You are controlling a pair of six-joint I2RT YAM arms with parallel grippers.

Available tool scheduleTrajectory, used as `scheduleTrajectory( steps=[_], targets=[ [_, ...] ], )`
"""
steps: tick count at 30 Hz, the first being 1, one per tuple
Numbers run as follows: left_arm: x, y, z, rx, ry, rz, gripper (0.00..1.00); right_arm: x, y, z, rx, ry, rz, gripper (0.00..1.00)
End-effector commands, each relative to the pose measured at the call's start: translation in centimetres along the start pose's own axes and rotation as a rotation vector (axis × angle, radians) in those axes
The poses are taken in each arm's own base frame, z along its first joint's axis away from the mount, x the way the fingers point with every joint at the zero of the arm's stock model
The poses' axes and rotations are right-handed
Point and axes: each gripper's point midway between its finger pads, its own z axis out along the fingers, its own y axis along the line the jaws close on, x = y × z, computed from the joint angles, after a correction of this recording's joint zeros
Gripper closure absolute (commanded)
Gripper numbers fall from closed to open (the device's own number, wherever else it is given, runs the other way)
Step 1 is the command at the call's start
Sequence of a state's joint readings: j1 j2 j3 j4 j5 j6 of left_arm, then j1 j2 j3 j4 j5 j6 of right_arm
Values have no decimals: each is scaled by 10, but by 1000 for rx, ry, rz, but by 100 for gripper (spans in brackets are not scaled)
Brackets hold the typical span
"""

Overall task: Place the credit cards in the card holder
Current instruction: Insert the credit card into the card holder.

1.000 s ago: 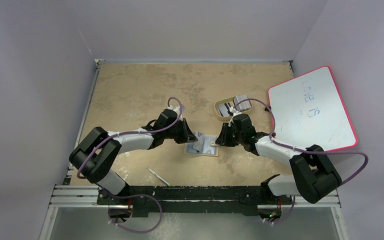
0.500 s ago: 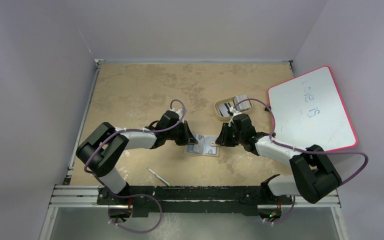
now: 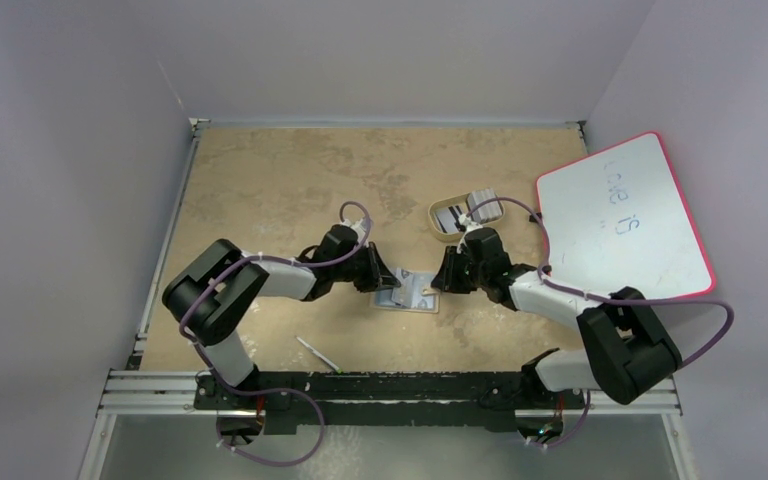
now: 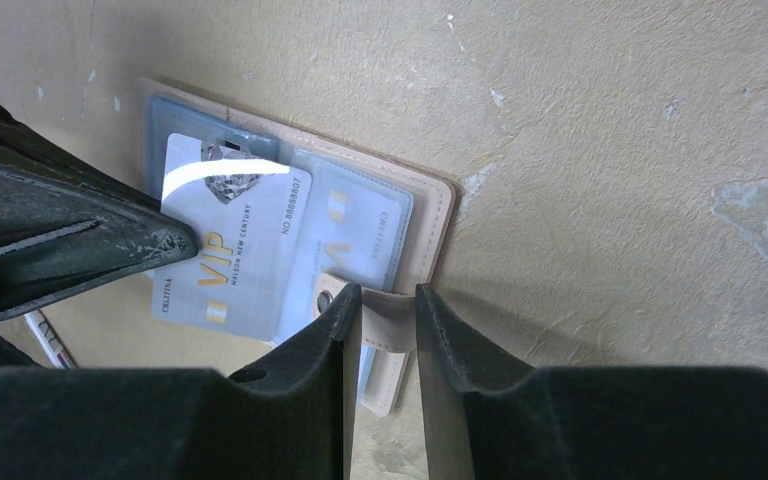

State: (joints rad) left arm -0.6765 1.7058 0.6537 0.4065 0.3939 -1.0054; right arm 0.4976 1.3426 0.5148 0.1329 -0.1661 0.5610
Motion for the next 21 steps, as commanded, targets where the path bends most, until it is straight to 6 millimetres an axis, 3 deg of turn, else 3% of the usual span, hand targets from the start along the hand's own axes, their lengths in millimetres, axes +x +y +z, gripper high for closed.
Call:
scheduleTrajectory(
  steps=[1, 8, 21],
  targets=[
    [1, -4, 3, 35, -6, -31, 100, -2, -1, 2, 6, -24, -2, 72],
    [-3, 8, 0, -23, -51, -30, 100, -2, -1, 3, 2, -29, 9, 72],
    [1, 0, 11, -1, -101, -63, 100, 3, -2, 3, -12, -44, 54, 71]
  ],
)
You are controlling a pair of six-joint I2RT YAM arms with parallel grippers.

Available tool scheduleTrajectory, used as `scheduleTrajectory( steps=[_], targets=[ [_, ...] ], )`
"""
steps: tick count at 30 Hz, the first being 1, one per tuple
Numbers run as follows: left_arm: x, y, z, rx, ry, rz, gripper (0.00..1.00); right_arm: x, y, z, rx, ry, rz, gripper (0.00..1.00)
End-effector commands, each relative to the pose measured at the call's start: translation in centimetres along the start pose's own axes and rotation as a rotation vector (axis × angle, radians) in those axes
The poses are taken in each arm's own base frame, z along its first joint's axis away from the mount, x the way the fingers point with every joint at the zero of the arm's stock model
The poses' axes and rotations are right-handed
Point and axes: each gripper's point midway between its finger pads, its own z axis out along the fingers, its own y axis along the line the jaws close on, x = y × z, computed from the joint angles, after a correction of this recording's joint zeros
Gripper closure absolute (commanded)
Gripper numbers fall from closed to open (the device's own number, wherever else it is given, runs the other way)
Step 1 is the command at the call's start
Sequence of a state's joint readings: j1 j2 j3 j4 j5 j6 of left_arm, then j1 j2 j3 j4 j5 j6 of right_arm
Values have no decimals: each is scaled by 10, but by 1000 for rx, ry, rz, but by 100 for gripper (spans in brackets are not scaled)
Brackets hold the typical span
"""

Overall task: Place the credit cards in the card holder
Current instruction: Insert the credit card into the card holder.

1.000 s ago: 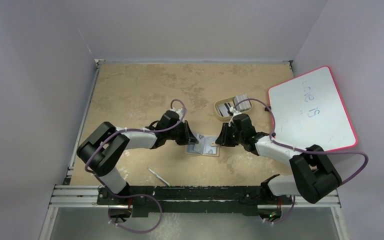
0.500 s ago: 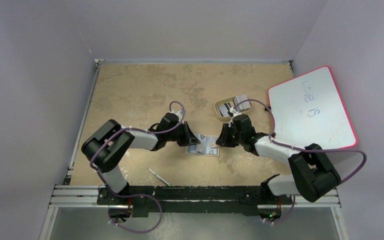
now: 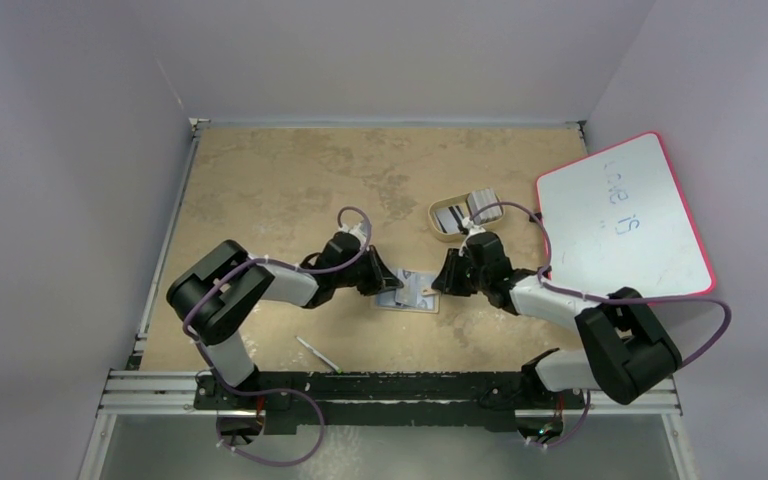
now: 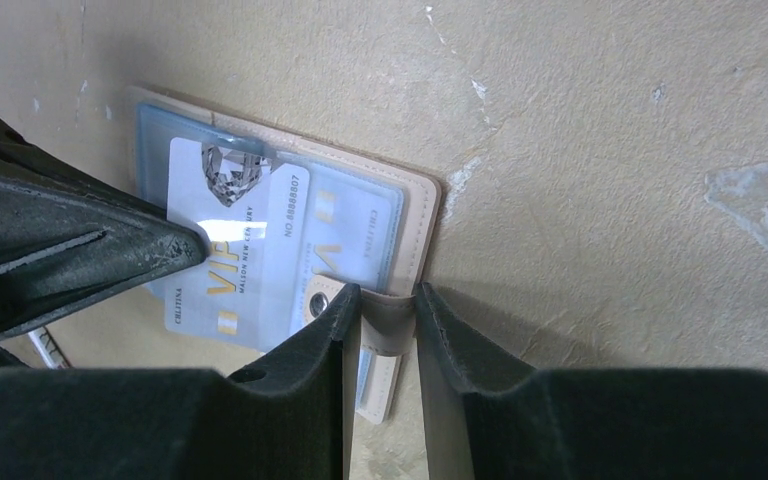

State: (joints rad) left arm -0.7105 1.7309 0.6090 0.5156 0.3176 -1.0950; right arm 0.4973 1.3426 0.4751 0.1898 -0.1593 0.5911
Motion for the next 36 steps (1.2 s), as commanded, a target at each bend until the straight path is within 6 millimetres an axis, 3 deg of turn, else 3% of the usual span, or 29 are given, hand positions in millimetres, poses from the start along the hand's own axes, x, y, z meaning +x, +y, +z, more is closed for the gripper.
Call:
scheduleTrajectory(
  steps=[1, 4, 10, 14, 21, 29, 36],
  targets=[
    [0, -4, 4, 0, -47, -6, 100, -2, 2, 0, -12, -32, 30, 71],
    [3, -1, 6, -19, -46, -5, 99, -4, 3, -1, -13, -47, 41, 71],
    [-6, -1, 0, -99, -60, 35, 76, -8, 7, -8, -12, -41, 50, 70],
    [-14, -3, -7, -155, -80, 59, 67, -20, 12, -23, -13, -95, 53, 67],
    [-14, -7, -2, -186, -74, 80, 63, -11, 11, -19, -30, -76, 62, 67],
    [-7, -7, 3, -189, -59, 85, 62, -4, 8, -13, -38, -62, 73, 59],
    [-4, -20, 12, -170, -53, 105, 64, 4, 10, -8, -74, -52, 94, 63]
  ],
)
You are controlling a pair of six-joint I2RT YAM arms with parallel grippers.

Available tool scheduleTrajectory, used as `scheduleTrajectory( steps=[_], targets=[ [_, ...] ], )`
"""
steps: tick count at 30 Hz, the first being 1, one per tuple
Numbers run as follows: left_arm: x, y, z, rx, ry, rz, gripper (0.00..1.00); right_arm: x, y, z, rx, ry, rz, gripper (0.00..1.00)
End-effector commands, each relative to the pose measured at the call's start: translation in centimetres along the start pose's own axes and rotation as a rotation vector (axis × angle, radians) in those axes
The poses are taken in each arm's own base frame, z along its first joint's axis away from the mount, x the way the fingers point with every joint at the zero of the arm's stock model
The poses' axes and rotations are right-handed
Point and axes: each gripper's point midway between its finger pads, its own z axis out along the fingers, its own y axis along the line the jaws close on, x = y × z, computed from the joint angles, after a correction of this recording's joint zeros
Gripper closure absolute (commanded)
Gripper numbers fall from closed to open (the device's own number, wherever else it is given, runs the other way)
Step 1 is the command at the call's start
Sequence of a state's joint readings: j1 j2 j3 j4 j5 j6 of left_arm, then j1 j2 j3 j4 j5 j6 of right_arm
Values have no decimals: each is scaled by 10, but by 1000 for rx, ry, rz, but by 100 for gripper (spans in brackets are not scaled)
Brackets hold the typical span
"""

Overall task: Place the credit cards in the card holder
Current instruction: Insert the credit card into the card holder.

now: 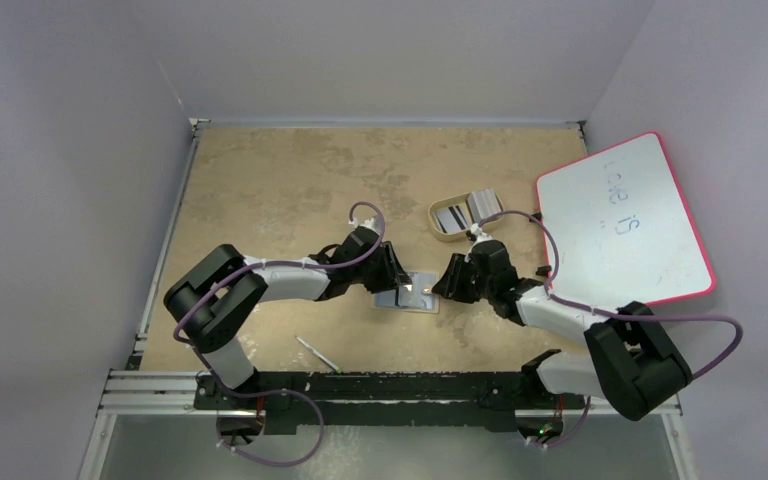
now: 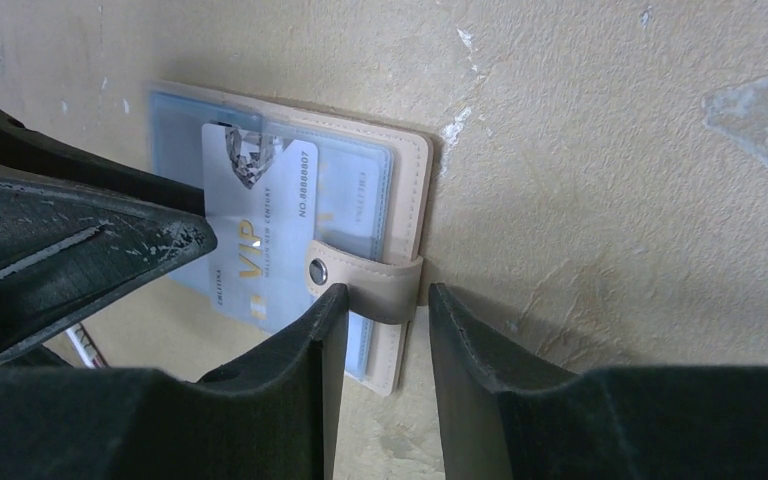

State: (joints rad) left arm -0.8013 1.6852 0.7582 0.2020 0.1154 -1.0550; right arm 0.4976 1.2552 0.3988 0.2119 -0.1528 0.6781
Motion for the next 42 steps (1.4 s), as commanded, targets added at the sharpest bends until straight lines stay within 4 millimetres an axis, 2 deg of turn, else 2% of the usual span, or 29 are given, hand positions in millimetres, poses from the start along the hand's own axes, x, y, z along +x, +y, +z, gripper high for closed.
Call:
scheduleTrajectory(
  steps=[1, 13, 24, 32, 41, 42],
  targets=[
    [-1, -14, 7, 10, -11, 34, 64, -3, 12, 2, -65, -17, 16, 63],
    [7, -37, 24, 41, -8, 23, 66, -3, 20, 3, -113, -24, 33, 64],
    [-12, -32, -1, -65, -70, 54, 58, -5, 18, -2, -86, -21, 12, 62],
    [-30, -7, -23, -209, -136, 76, 55, -21, 27, -14, -88, -65, 8, 58],
    [-33, 18, -35, -280, -135, 92, 51, -20, 34, -13, -130, -57, -5, 58],
    [-33, 20, -35, -278, -130, 92, 47, -20, 35, -12, -132, -57, -6, 58]
  ],
)
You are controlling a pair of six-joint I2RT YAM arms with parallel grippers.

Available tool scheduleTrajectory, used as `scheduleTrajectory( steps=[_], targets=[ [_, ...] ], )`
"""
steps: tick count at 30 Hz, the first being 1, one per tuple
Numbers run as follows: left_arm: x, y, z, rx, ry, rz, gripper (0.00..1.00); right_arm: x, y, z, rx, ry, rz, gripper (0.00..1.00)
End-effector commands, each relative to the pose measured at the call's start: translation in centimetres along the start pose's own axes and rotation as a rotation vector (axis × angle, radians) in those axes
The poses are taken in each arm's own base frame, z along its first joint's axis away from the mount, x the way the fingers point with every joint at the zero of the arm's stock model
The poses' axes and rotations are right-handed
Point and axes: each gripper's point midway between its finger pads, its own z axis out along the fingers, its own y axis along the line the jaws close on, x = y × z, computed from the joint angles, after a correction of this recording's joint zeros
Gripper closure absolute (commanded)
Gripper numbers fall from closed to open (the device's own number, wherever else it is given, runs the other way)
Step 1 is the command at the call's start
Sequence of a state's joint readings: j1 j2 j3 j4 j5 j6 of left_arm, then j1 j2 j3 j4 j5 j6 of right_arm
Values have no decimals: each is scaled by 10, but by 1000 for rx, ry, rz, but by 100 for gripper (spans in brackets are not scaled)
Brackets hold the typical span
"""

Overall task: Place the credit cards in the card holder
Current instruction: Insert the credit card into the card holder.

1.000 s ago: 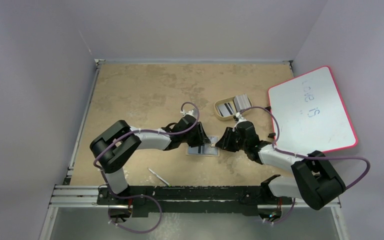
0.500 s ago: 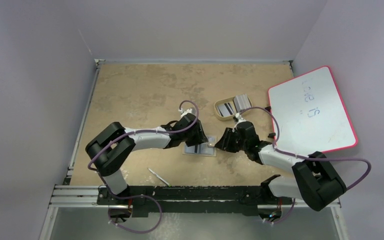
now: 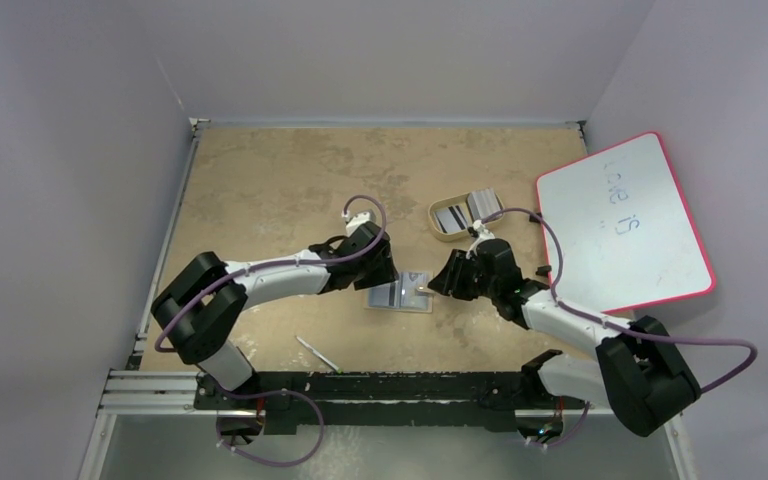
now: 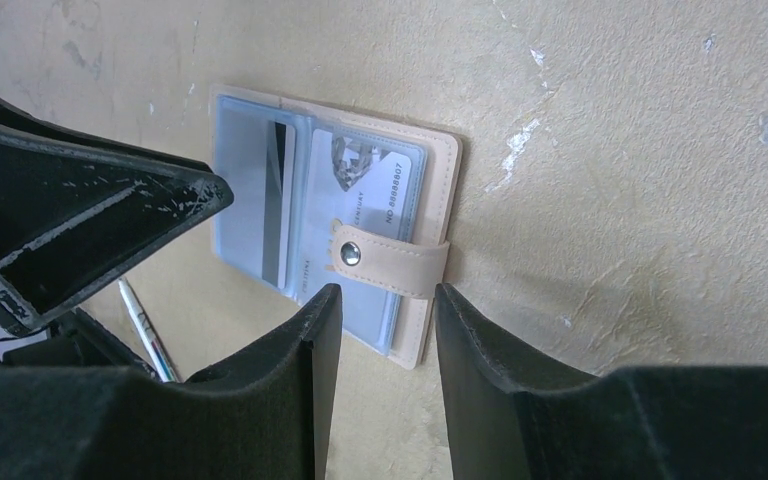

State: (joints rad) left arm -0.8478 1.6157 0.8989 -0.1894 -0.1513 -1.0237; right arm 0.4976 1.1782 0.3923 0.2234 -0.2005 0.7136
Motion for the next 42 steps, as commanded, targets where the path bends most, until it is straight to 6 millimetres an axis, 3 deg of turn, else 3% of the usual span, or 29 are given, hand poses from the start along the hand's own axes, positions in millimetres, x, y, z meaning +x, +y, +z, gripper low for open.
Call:
scheduleTrajectory(
  steps=[1, 21, 33, 42],
  targets=[
    [-14, 7, -6, -1, -31, 18, 45, -10, 14, 2, -46, -22, -28, 58],
    [-2, 8, 9, 35, 17, 25, 43, -4, 10, 11, -46, 6, -26, 57],
    [5, -10, 10, 120, 68, 1, 43, 5, -2, 20, -23, 25, -22, 57],
    [4, -42, -4, 274, 94, -65, 43, 9, -5, 22, -19, 34, -22, 57]
  ],
)
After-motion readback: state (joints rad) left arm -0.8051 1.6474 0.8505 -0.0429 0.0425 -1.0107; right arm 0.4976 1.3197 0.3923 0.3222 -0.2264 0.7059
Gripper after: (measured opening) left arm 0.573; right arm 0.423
